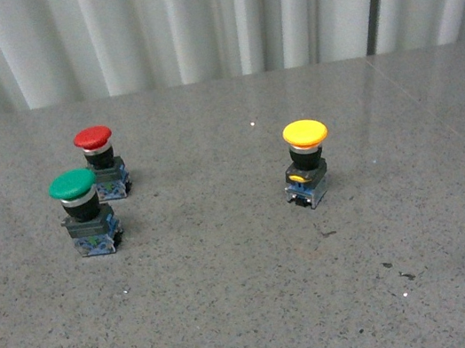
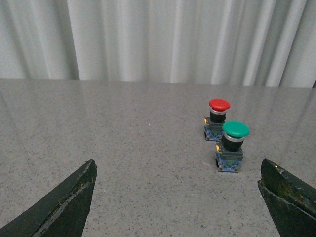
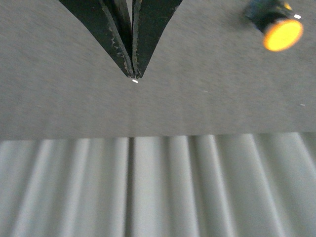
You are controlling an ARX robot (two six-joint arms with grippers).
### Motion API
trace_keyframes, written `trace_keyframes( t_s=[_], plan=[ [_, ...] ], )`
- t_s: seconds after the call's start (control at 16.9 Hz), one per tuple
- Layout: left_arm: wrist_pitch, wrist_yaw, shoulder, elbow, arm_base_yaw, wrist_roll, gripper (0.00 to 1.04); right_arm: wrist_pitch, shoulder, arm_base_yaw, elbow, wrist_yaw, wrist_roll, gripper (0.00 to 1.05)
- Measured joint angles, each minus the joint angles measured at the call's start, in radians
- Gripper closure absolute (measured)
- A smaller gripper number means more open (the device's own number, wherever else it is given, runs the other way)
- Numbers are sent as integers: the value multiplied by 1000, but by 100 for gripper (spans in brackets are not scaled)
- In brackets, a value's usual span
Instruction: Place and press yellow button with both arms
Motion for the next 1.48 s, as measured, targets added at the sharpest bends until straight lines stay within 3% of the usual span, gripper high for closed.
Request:
trace_keyframes(
  t_s=[0.18,0.24,1.0,1.48],
  plan=[
    [0,1,0,0,0,0,7,-245,-381,-178,-181,-187,-18,103],
    [0,0,0,0,0,0,7,-253,-480,-201,-206,-192,-19,103],
    [0,0,0,0,0,0,7,-360,-791,-193,-356,-209,-27,103],
    [0,1,0,0,0,0,7,-500,-919,-193,-358,-208,-27,103]
  ],
)
